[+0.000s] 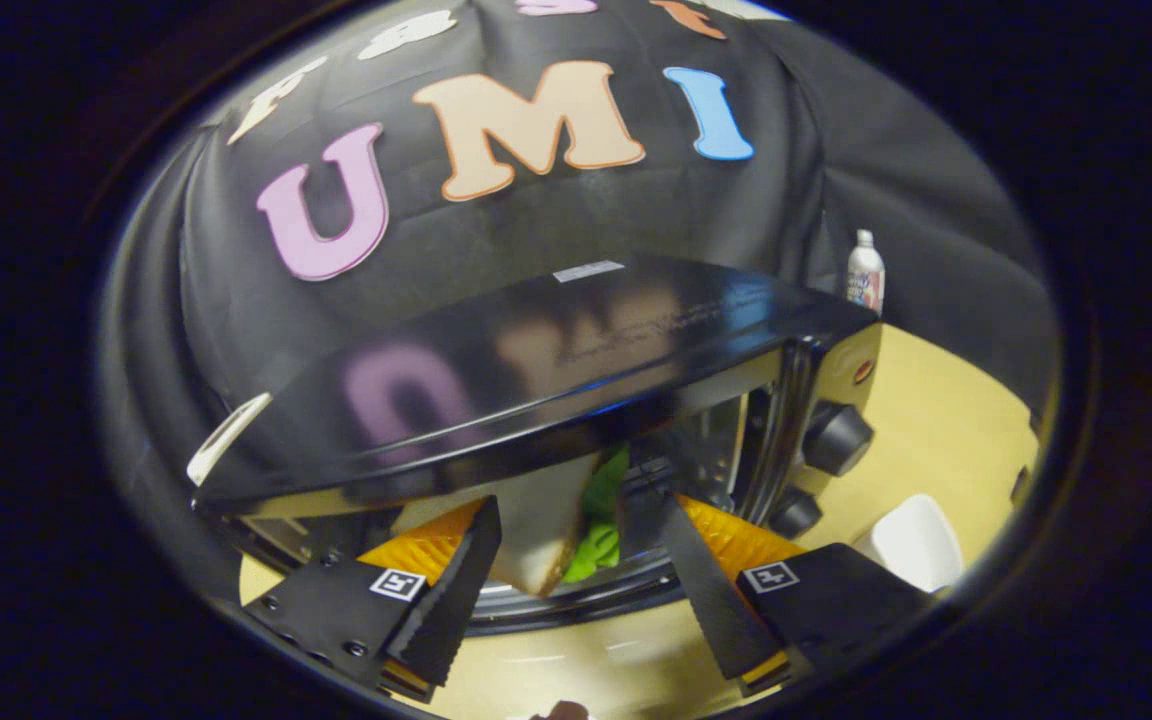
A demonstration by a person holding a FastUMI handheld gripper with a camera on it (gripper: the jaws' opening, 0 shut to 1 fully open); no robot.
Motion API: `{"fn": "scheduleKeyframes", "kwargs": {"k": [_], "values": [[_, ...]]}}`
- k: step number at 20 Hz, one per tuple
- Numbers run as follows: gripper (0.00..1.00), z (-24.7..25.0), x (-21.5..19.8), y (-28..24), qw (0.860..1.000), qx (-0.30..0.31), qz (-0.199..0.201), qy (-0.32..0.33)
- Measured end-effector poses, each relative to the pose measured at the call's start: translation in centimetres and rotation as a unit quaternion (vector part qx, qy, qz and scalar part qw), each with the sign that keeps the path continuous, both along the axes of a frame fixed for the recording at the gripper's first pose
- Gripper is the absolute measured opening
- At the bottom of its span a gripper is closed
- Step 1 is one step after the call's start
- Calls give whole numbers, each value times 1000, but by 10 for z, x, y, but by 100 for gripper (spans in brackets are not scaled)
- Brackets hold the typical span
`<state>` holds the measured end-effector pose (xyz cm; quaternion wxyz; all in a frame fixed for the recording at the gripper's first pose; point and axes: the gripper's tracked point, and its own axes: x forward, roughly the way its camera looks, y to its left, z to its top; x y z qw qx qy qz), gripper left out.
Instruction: Open the toaster oven, put the food inside, and close the toaster oven door.
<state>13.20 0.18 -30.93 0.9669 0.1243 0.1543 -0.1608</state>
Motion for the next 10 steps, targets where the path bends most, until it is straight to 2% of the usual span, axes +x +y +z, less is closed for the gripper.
{"fn": "scheduleKeyframes", "kwargs": {"k": [5,10], "values": [[99,2,-66,6,999,-17,-11,46],[99,-26,-141,21,987,-38,-15,158]]}}
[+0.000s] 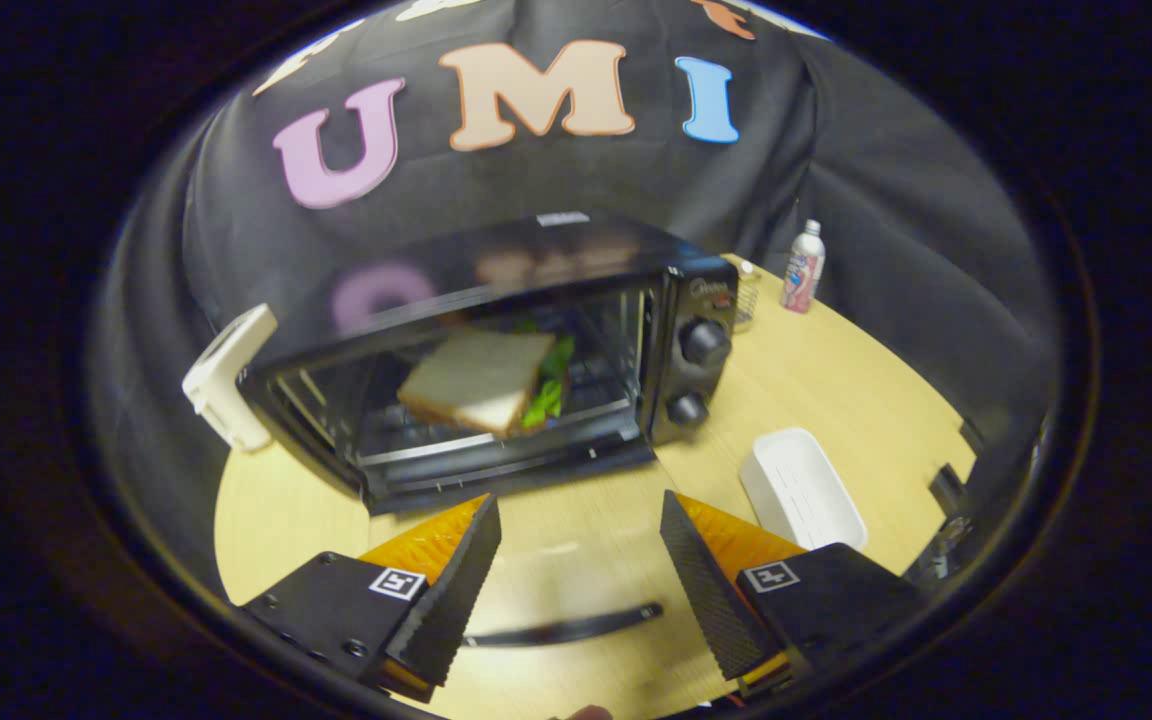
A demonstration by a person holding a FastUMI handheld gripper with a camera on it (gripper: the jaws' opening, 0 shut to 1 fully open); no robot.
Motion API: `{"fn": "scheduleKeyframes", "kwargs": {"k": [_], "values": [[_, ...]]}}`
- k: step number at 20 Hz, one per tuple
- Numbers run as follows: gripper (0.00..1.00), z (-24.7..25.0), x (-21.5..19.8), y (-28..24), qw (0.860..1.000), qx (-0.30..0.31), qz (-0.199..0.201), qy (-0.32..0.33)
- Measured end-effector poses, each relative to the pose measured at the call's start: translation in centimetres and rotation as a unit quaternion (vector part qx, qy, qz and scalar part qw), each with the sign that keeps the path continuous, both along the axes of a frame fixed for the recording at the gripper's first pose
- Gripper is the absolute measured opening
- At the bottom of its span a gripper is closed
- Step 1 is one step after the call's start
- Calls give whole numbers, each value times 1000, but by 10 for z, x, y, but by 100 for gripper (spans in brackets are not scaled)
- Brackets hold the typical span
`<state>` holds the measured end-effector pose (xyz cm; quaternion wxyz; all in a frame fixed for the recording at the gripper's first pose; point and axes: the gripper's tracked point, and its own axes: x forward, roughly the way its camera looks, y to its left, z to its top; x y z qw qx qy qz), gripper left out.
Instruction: Open the toaster oven, put the food inside, and close the toaster oven door.
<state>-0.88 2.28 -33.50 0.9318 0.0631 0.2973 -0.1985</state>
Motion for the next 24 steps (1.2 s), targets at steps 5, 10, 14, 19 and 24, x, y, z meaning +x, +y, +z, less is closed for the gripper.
{"fn": "scheduleKeyframes", "kwargs": {"k": [5,10,14,19,24], "values": [[99,-25,-37,36,998,23,22,53],[99,-57,-59,47,991,18,52,123],[100,-79,-50,56,985,14,84,147],[99,-93,-45,61,981,4,105,165],[98,-86,-42,58,979,-10,125,159]]}}
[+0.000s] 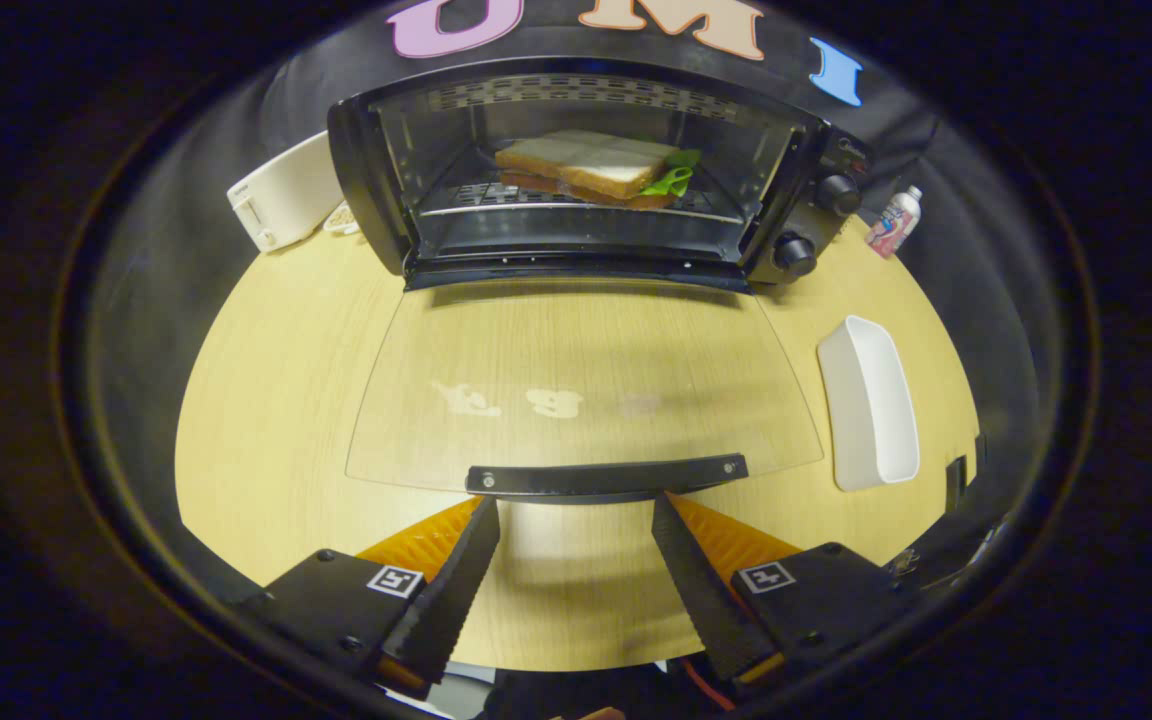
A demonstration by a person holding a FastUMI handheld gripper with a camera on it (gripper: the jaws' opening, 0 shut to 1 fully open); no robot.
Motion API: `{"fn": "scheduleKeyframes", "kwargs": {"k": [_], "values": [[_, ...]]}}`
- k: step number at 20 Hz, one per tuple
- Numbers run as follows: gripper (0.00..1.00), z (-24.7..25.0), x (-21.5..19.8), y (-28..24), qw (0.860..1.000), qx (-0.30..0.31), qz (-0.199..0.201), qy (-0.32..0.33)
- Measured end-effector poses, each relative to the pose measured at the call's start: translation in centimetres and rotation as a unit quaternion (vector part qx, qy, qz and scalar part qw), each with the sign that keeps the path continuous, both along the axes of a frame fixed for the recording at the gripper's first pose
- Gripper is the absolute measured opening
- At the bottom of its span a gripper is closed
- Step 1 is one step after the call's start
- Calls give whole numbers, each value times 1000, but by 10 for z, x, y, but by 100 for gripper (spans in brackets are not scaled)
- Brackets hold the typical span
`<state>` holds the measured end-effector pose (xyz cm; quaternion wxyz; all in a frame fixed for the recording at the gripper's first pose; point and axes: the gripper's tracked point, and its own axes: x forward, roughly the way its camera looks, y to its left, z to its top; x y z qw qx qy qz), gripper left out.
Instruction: Open the toaster oven, put the food inside, and close the toaster oven door.
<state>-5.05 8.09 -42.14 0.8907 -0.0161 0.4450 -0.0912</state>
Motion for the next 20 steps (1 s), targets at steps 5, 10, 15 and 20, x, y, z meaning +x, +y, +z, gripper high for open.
{"fn": "scheduleKeyframes", "kwargs": {"k": [5,10,15,20], "values": [[98,13,2,3,1000,3,-5,-31],[98,40,5,4,999,-9,2,-53],[99,71,14,4,996,-51,34,-65],[99,100,31,14,991,-14,16,-130]]}}
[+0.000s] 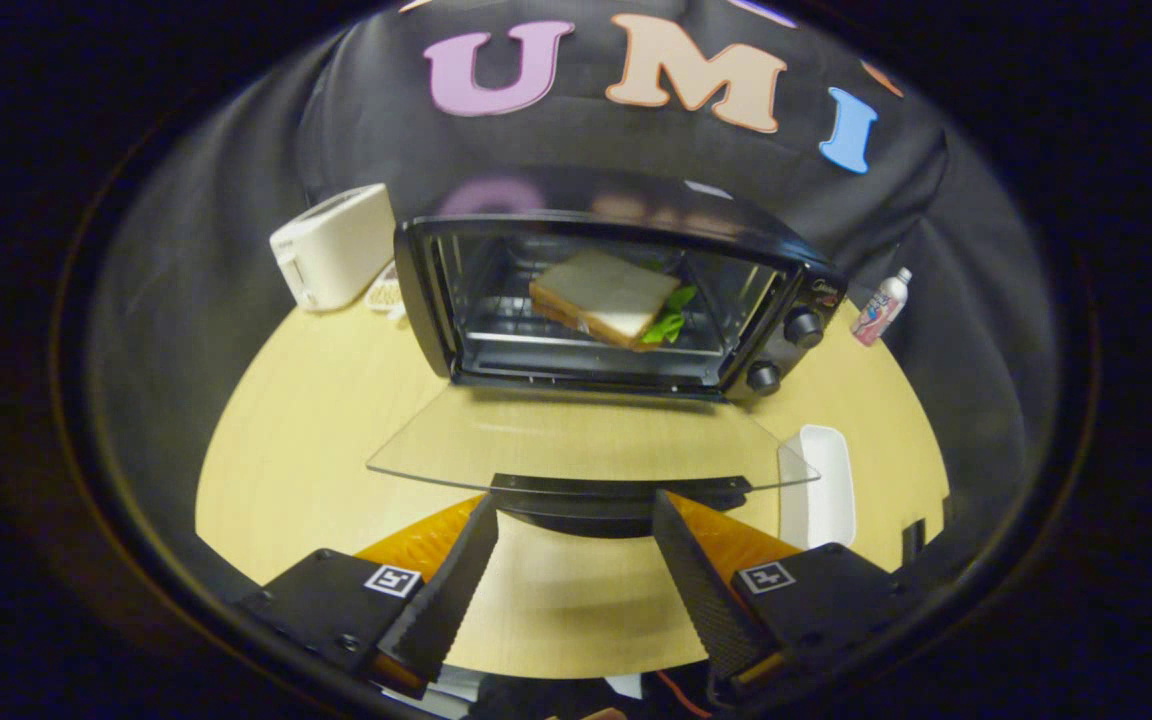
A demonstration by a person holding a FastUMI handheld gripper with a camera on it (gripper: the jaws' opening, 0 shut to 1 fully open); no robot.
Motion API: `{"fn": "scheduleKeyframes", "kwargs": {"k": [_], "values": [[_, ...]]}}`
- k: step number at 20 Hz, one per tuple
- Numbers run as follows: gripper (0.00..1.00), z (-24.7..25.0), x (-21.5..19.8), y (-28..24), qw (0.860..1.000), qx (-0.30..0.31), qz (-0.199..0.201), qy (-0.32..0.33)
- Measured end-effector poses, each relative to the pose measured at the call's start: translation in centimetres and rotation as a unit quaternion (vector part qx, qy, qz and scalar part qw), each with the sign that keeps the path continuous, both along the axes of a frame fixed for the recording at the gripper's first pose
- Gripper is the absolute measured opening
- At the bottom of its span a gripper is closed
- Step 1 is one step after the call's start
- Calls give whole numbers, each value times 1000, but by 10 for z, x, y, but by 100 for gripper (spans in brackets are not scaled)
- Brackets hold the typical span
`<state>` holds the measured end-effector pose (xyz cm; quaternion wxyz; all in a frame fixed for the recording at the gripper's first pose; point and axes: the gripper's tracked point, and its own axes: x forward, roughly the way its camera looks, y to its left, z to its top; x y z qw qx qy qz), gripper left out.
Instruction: Open the toaster oven, put the food inside, and close the toaster oven door.
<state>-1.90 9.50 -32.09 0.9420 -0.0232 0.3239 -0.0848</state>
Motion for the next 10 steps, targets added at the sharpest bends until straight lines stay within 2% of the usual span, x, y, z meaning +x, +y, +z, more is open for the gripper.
{"fn": "scheduleKeyframes", "kwargs": {"k": [5,10], "values": [[100,18,12,1,1000,-18,4,-25],[100,40,28,-1,997,-4,-9,-74]]}}
